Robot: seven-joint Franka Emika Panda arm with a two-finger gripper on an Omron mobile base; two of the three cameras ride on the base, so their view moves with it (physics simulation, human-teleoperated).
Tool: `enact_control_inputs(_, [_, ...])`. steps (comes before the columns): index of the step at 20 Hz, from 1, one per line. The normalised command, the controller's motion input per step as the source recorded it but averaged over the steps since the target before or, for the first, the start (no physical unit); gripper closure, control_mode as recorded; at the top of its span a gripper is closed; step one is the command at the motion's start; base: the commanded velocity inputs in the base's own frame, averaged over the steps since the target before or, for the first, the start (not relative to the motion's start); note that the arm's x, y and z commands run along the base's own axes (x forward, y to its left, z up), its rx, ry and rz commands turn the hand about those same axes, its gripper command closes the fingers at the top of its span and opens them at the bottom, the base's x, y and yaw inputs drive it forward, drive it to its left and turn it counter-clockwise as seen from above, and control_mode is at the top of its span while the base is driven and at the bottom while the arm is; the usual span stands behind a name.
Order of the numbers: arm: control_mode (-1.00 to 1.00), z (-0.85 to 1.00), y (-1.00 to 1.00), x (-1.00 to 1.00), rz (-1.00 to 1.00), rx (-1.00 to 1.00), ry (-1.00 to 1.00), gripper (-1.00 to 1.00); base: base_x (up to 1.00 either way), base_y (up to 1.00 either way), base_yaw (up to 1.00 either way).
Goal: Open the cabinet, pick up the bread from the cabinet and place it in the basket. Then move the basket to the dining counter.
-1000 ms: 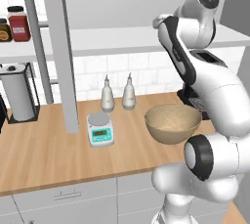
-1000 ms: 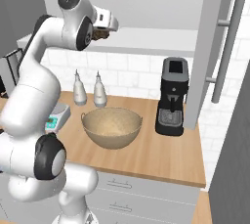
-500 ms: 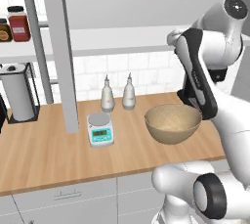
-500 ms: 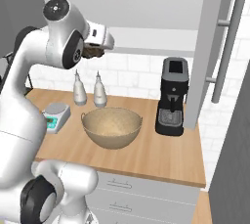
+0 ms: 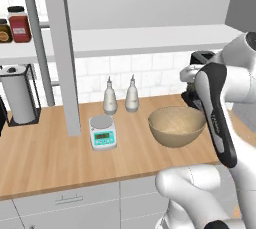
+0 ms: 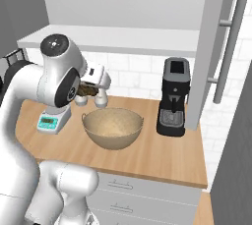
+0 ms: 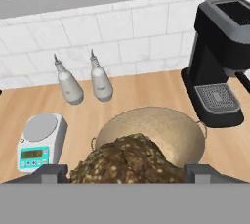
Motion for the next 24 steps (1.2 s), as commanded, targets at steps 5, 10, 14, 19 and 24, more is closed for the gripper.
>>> enact_control_inputs(5, [-1.00, -1.00, -0.34, -0.04, 0.00, 0.02, 0.03, 1.00, 0.00, 0.00, 0.00])
enact_control_inputs(10, [-1.00, -0.99, -0.18, 0.78, -0.01, 0.05, 0.22, 1.00, 0.00, 0.00, 0.00])
enact_control_inputs(14, [-1.00, -0.72, 0.00, 1.00, -0.01, 0.05, 0.26, 1.00, 0.00, 0.00, 0.00])
enact_control_inputs(19, [-1.00, -0.59, 0.01, 1.00, -0.01, 0.03, 0.24, 1.00, 0.00, 0.00, 0.00])
enact_control_inputs(24, [-1.00, -0.71, -0.03, 1.00, 0.00, 0.03, 0.08, 1.00, 0.00, 0.00, 0.00])
